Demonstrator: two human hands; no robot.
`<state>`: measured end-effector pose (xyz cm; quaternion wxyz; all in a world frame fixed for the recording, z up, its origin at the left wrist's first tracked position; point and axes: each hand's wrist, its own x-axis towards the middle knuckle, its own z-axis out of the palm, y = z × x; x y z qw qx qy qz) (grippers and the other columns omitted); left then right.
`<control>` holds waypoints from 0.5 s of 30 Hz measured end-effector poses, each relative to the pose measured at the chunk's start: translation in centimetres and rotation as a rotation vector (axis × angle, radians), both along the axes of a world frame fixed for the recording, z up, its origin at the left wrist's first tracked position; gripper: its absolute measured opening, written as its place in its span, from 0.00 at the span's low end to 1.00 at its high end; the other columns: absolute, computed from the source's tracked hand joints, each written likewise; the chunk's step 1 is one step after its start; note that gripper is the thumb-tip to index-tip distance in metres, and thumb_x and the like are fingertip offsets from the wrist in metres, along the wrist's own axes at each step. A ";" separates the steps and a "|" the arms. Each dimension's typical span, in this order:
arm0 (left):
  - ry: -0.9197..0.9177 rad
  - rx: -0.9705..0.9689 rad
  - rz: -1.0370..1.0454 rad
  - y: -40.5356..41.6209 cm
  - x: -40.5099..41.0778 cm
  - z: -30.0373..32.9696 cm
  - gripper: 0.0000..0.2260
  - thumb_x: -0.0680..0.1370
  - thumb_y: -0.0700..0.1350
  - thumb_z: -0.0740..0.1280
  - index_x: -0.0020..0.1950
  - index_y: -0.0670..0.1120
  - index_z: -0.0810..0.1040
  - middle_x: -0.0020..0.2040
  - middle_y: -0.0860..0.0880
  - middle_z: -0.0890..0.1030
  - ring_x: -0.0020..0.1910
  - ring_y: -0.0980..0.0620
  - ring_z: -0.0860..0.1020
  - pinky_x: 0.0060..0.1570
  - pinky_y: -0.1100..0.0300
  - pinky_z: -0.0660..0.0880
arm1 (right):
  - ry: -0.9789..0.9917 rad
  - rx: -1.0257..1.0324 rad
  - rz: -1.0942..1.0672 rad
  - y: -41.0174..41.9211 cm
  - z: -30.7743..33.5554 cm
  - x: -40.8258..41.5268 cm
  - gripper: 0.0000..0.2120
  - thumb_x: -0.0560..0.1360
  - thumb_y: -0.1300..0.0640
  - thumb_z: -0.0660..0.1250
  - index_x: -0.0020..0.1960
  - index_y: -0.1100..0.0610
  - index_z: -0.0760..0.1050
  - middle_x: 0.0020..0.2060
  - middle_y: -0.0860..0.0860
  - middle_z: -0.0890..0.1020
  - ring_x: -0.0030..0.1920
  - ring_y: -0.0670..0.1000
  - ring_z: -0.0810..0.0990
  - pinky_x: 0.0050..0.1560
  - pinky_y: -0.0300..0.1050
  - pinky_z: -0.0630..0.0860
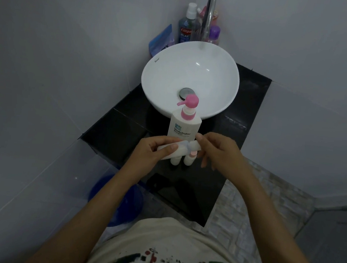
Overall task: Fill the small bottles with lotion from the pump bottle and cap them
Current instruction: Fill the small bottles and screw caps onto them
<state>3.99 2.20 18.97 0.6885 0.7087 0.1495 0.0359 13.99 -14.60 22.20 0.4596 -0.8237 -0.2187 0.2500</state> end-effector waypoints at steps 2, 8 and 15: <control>0.002 0.003 0.010 0.1 0.2 0.0 0.10 0.77 0.38 0.65 0.57 0.44 0.80 0.51 0.55 0.81 0.48 0.68 0.79 0.45 0.74 0.73 | 0.022 0.044 0.045 -0.2 0.1 0.0 0.09 0.76 0.51 0.65 0.52 0.55 0.76 0.39 0.53 0.83 0.33 0.47 0.81 0.29 0.37 0.75; 0.023 -0.008 0.000 0.1 0.2 -0.3 0.11 0.77 0.38 0.65 0.58 0.45 0.80 0.52 0.56 0.81 0.49 0.69 0.78 0.46 0.74 0.74 | 0.029 -0.010 0.012 0.0 0.0 0.1 0.10 0.75 0.50 0.66 0.48 0.56 0.78 0.36 0.54 0.83 0.28 0.45 0.79 0.26 0.38 0.73; -0.013 -0.028 0.034 0.1 0.3 -0.4 0.11 0.77 0.37 0.65 0.58 0.43 0.80 0.49 0.54 0.82 0.46 0.67 0.80 0.43 0.74 0.74 | 0.101 0.092 -0.009 0.1 -0.5 -0.1 0.07 0.75 0.57 0.67 0.50 0.58 0.78 0.38 0.61 0.84 0.31 0.54 0.80 0.25 0.38 0.74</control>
